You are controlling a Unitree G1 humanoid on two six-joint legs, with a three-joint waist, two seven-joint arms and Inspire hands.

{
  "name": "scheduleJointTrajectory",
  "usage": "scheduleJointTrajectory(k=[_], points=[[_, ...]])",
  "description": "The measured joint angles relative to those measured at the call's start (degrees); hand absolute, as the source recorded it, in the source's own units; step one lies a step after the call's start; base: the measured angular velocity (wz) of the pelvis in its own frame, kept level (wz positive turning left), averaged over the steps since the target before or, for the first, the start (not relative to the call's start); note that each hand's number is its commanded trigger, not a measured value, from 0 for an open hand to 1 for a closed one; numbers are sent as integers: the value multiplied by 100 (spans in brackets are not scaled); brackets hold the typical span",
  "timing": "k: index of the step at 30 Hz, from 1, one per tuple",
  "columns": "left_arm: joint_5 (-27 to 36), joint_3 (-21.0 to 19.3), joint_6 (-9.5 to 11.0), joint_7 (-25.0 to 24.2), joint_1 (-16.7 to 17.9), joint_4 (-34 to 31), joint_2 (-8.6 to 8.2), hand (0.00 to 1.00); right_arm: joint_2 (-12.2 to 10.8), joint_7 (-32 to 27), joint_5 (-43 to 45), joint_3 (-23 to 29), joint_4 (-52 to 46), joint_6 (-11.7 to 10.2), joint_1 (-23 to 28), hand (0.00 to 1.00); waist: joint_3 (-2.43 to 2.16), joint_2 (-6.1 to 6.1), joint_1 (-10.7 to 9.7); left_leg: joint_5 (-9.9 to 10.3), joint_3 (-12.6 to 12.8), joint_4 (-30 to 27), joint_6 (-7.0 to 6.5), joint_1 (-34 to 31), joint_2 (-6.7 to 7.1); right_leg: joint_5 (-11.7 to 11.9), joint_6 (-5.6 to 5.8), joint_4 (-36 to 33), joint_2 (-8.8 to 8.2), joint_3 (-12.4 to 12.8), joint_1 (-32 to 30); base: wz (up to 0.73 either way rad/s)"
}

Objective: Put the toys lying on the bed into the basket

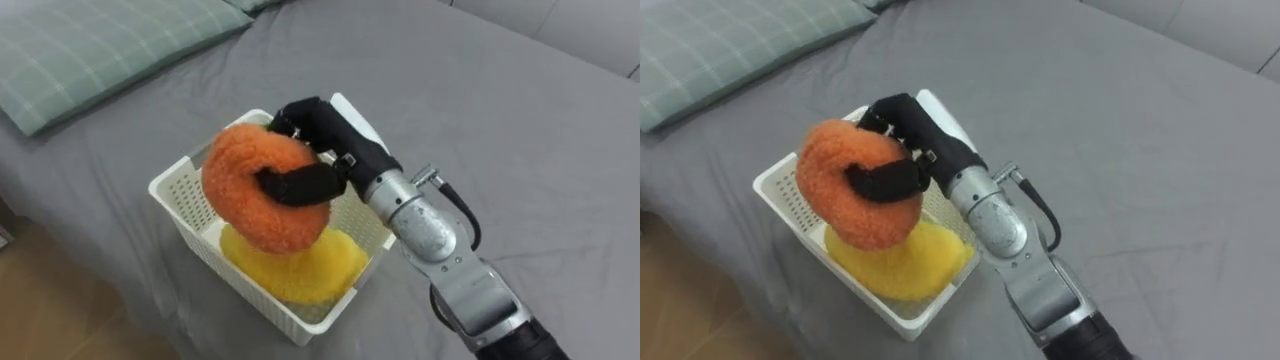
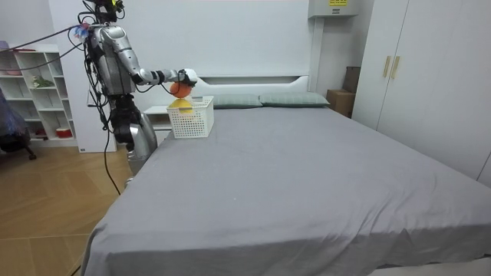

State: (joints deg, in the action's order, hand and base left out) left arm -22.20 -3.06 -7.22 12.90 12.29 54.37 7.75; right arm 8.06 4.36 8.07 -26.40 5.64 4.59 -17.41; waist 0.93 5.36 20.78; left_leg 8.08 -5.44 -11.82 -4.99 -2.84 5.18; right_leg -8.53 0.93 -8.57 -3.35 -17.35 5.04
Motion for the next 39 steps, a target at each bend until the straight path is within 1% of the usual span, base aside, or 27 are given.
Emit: scheduleJointTrajectory(k=[3, 8, 10, 16, 19, 20, 22, 25, 28, 30, 34, 37, 39], points=[[0, 6, 1, 0, -6, -41, -2, 0, -88, -13, -6, -6, 208, 7, 1, 0, 7, 34, -7, -10, -24, -9, -1, -55, 10, 0, 0, 1, -4, -12, -40, 3], [-49, -1, 6, 10, -50, -52, 2, 0, -131, -153, 1, -5, 299, -4, -1, 0, 2, 49, -11, -13, -92, -6, -8, -54, 37, 0, 0, 10, -16, -55, -15, 7], [-54, 5, 9, 12, -36, -70, -1, 0, -129, -208, 0, 1, 467, -34, -10, 0, -2, 56, -11, -19, -113, -6, -18, -46, 49, -2, 4, 11, -32, -137, 9, 8], [-50, 5, 11, 20, -25, -137, 5, 0, -73, -299, -111, 2, 870, -43, -9, 0, 11, 65, -38, -22, -153, -56, -27, -51, 74, -10, 17, 9, -50, -176, 27, 3], [-50, 13, 19, 27, -38, -156, -6, 0, -60, -332, -224, 5, 942, -81, -5, 0, 36, 28, -64, -21, -150, -93, -26, -52, 74, -10, 17, 6, -49, -169, 32, 0], [-50, 61, 20, 30, -39, -157, 5, 0, -57, -359, -265, 6, 942, -83, -5, 0, 48, 9, -98, -21, -150, -97, -25, -58, 75, -10, 17, 3, -50, -168, 33, 0], [-51, 111, 24, 34, -36, -161, 17, 0, -55, -406, -279, 8, 942, -88, -5, 0, 57, -5, -170, -16, -154, -100, -13, -73, 78, -11, 18, 3, -50, -164, 32, 0], [-52, 110, 24, 34, -48, -237, 14, 0, -22, -506, -277, 42, 942, -94, 1, 0, 54, -11, -234, -21, -153, -115, -20, -103, 78, -11, 19, 1, -49, -164, -6, 0], [-53, 97, 23, 33, -63, -273, 23, 0, 60, -625, -270, 82, 942, -94, 6, 0, 34, -34, -275, -23, -152, -114, -28, -96, 79, -11, 19, -4, -53, -150, -6, 0], [-53, 89, 20, 34, -52, -275, 65, 0, 94, -723, -278, 129, 941, -94, 6, 0, 26, -33, -321, -25, -140, -113, -30, -82, 77, -11, 19, -4, -52, -142, -2, -4], [-53, 84, 19, 64, -79, -278, 90, 0, 161, -855, -280, 175, 940, -94, 7, 0, 16, -30, -343, -25, -118, -113, -30, -77, 75, -11, 19, -4, -52, -138, -2, -3], [-48, 85, 22, 207, -96, -275, 88, 0, 212, -877, -331, 259, 940, -94, 16, 0, 16, -38, -378, -24, -90, -93, -32, -7, 68, -11, 19, -2, -47, -52, 47, -5], [-49, 70, 36, 277, -96, -275, 83, 0, 254, -877, -342, 405, 934, -116, 41, 0, 7, -58, -455, -17, -78, -89, -40, 28, 66, -11, 19, -5, -47, -14, 80, -2]])
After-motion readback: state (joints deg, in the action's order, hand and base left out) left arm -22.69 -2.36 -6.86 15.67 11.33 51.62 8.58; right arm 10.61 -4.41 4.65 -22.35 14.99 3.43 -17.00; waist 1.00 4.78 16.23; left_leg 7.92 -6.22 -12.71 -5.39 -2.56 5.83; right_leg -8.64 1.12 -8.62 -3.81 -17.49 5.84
